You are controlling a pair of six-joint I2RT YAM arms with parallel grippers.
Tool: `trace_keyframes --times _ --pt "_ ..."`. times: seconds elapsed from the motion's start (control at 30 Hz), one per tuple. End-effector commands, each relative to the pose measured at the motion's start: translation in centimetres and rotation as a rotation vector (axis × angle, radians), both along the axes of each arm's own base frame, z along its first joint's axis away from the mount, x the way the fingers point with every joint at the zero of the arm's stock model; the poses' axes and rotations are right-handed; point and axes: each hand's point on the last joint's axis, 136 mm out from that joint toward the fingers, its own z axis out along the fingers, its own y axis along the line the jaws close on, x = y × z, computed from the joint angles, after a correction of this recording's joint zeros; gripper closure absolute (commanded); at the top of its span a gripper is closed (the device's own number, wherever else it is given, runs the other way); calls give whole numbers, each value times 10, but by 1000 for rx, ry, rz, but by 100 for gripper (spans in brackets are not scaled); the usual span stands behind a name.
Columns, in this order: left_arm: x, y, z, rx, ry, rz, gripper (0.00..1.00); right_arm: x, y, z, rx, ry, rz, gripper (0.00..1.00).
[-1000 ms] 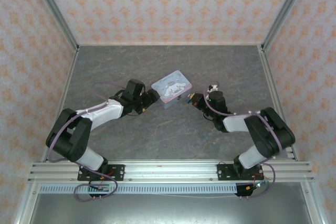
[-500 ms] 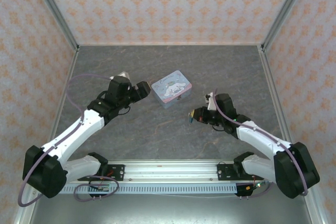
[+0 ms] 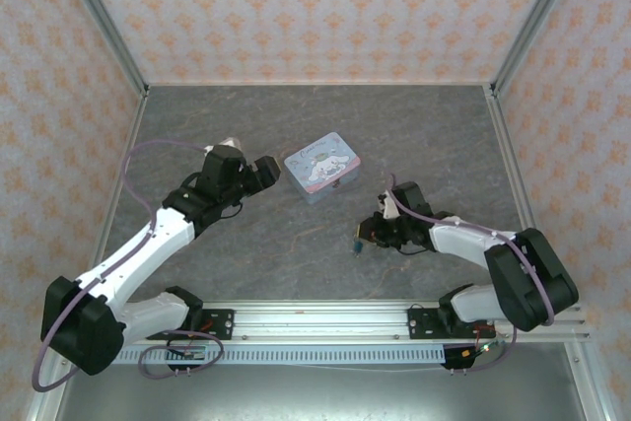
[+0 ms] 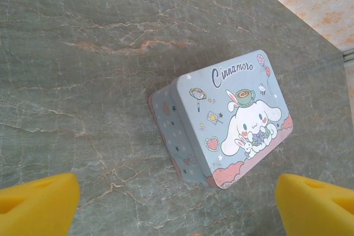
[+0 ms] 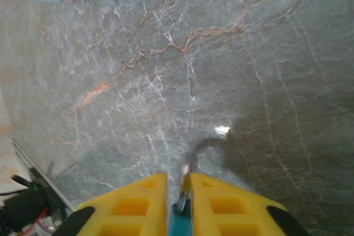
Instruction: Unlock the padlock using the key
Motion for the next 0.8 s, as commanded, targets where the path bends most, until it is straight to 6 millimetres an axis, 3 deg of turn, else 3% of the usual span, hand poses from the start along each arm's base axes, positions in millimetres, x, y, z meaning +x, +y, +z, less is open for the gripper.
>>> trace_keyframes --times 0.0,0.1,0.27,0.5,0.6,0.77 --pt "-4 13 -1 51 -4 22 9 22 -1 20 -14 -109 -34 71" --pt "-6 15 3 63 -14 25 8 30 -15 33 -100 -189 -59 58" --pt "-8 24 14 97 -52 40 8 46 -52 67 -294 -370 -129 47" --pt "-14 46 40 217 -188 55 9 73 -125 122 -592 -727 -379 13" --pt "-17 64 49 331 -239 84 10 81 -152 130 -670 -795 -463 1" --pt "-16 91 44 526 -282 142 11 97 -198 111 -735 -722 -544 1"
